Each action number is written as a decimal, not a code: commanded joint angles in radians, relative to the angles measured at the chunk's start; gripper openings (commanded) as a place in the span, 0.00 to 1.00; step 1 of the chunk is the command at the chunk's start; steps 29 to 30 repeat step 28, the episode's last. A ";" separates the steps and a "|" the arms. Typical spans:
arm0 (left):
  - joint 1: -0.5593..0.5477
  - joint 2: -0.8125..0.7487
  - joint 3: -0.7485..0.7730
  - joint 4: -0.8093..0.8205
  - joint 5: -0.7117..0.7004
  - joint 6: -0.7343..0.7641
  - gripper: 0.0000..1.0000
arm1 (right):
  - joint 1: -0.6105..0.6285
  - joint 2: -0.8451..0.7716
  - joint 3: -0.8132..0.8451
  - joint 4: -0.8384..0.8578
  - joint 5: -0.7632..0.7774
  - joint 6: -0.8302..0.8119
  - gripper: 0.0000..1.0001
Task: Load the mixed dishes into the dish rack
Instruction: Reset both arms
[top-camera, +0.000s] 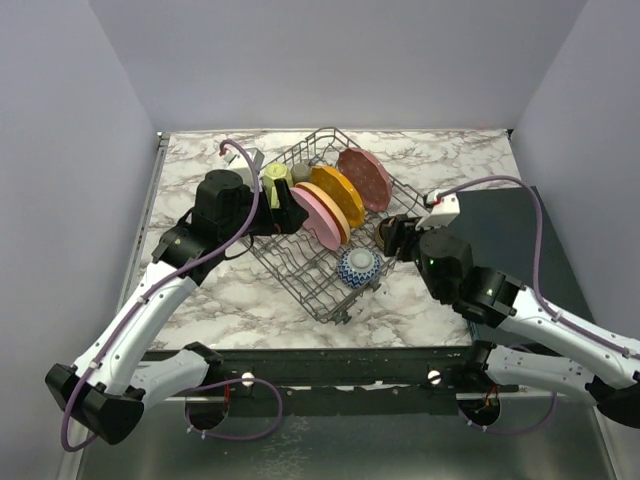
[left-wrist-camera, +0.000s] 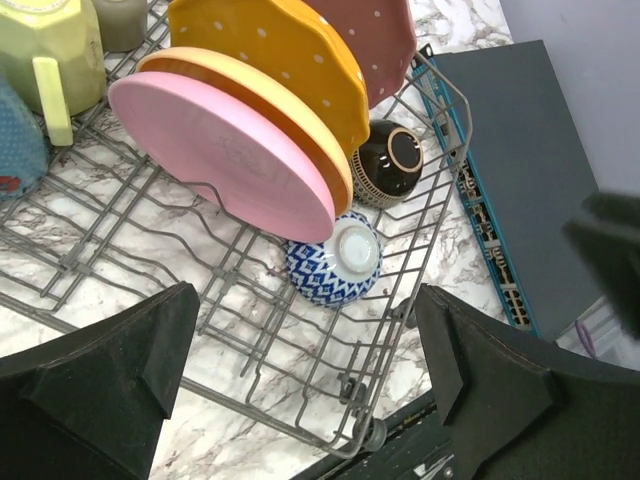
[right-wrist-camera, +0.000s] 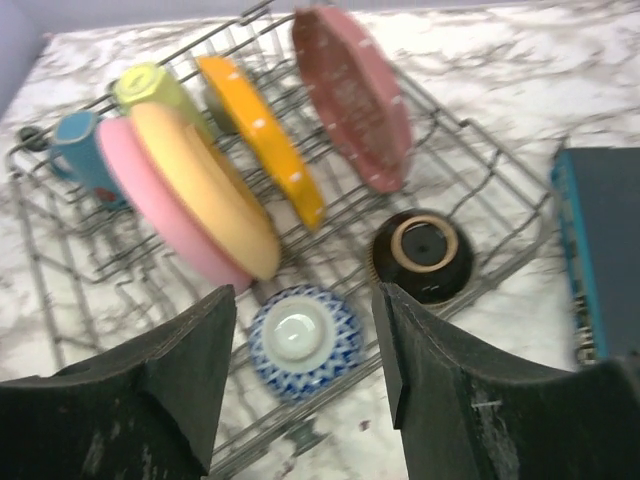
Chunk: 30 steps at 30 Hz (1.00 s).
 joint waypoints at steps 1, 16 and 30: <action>-0.003 -0.079 -0.057 -0.032 -0.005 0.063 0.99 | -0.194 0.022 0.068 -0.081 -0.134 -0.117 0.64; -0.003 -0.349 -0.220 -0.046 -0.133 0.074 0.99 | -0.708 -0.011 0.087 -0.190 -0.632 -0.010 0.69; -0.003 -0.504 -0.315 -0.011 -0.191 0.091 0.99 | -0.709 -0.124 0.003 -0.157 -0.650 -0.039 0.75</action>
